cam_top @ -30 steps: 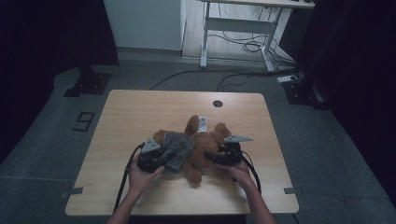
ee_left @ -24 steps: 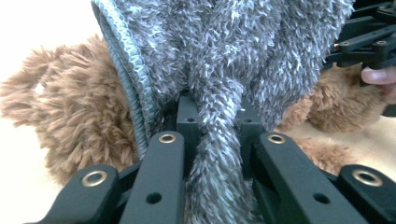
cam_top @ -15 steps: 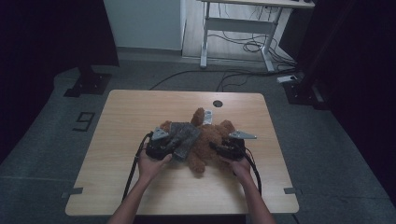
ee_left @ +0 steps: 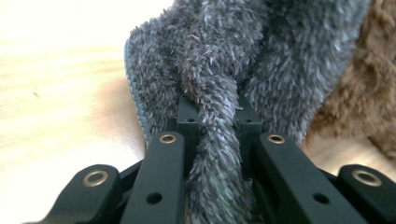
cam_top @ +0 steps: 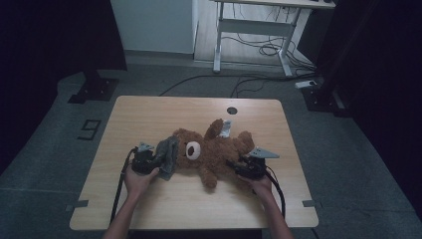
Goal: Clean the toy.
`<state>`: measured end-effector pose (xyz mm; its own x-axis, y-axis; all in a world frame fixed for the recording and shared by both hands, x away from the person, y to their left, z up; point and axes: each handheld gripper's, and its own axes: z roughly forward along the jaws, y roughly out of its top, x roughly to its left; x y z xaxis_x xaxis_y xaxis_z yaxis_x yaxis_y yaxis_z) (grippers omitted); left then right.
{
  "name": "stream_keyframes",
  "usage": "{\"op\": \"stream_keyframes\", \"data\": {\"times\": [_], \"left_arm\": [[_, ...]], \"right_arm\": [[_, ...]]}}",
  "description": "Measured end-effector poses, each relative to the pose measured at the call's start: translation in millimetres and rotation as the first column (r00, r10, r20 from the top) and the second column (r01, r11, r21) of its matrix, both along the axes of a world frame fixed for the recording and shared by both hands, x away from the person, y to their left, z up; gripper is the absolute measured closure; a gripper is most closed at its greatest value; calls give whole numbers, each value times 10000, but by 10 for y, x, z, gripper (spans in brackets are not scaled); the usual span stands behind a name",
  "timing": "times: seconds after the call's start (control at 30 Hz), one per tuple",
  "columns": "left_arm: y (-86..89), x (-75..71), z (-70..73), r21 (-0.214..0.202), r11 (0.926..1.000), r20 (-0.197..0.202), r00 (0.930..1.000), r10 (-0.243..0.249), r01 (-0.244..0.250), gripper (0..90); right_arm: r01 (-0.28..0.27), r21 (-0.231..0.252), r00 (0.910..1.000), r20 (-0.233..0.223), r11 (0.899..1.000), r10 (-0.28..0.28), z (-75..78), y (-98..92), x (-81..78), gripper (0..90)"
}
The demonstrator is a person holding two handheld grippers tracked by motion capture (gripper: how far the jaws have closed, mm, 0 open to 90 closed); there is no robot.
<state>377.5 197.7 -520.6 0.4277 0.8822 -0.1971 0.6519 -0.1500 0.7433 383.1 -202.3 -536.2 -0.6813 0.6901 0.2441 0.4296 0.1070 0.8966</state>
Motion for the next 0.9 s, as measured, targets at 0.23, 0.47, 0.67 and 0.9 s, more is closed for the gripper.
{"op": "stream_keyframes", "data": {"times": [0.23,0.47,0.67,0.9], "left_arm": [[-183,-114,409,-418,9964,1397,9879,-673,738,775],[-830,-17,859,-59,9800,2128,9578,-1933,1991,774],[-1204,259,761,1018,9784,1306,9726,-1922,1797,770],[-914,385,751,1194,9856,1129,9846,-1332,1197,775]], "right_arm": [[-65,105,10000,40,9999,65,-11,-1,-10,534],[-198,135,9994,273,9997,194,-30,-7,-55,543],[-179,194,9994,304,9997,173,-41,-12,-80,551],[-262,417,9993,275,9988,250,-65,-36,-93,561]]}}
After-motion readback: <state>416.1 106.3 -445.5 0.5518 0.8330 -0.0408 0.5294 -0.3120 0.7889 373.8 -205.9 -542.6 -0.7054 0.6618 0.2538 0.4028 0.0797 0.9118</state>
